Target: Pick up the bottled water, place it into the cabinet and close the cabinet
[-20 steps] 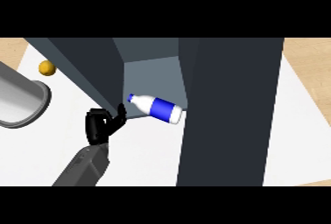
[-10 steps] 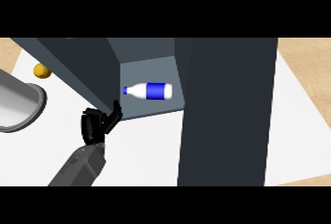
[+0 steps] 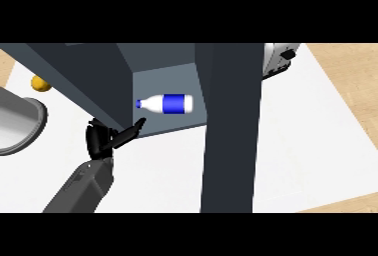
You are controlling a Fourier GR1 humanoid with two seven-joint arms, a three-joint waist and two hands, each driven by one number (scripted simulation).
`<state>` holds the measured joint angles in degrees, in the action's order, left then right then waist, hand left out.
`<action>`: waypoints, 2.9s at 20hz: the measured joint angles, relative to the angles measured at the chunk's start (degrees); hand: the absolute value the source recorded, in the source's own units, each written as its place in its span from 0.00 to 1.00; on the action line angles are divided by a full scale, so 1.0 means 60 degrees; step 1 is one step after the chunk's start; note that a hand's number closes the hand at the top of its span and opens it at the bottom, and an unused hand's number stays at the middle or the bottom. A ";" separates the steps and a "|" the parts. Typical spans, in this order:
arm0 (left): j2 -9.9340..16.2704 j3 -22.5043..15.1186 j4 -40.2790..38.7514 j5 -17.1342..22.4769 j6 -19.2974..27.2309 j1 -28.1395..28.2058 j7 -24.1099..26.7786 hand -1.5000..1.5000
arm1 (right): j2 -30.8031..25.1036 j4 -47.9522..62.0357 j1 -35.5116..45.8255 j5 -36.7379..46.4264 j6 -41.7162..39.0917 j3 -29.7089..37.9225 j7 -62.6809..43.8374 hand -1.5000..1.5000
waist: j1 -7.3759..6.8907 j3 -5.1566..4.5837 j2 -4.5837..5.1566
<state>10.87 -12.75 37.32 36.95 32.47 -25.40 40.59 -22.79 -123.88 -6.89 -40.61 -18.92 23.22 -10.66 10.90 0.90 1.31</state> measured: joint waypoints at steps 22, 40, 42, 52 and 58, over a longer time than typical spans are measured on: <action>0.0561 -0.0797 -0.0522 -0.0502 -0.0673 -0.0378 0.0064 1.00 | -0.0181 0.0270 0.0210 -0.0037 -0.0343 -0.0049 0.0036 0.00 | -0.0008 -0.0100 -0.0025; -0.0461 -0.0489 -0.2068 0.0063 -0.1958 -0.1034 -0.0319 1.00 | -0.0447 -0.0177 -0.0213 0.0034 -0.0616 0.0209 -0.0144 1.00 | -0.0906 -0.0227 -0.0064; -0.0515 -0.0437 -0.2153 0.0182 -0.2209 -0.1061 -0.0342 1.00 | -0.0468 -0.0321 -0.0299 -0.0011 -0.0692 0.0163 -0.0197 1.00 | -0.0964 -0.0232 -0.0076; -0.0962 -0.0868 -0.1995 0.0316 -0.4046 -0.0490 -0.0005 1.00 | -0.0570 -0.1209 -0.0875 -0.0368 -0.0932 -0.0080 -0.0651 1.00 | -0.1389 -0.0210 -0.0200; -0.1250 -0.1513 -0.1070 0.0068 -0.5173 0.0042 0.0267 0.00 | -0.0468 -0.1428 -0.1082 -0.0458 -0.0761 -0.0314 -0.0801 1.00 | -0.1685 -0.0176 -0.0305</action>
<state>3.37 -21.83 30.90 37.36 1.43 -25.15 42.20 -25.59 -132.45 -13.38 -43.36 -23.48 21.34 -15.47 0.79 -0.15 -0.51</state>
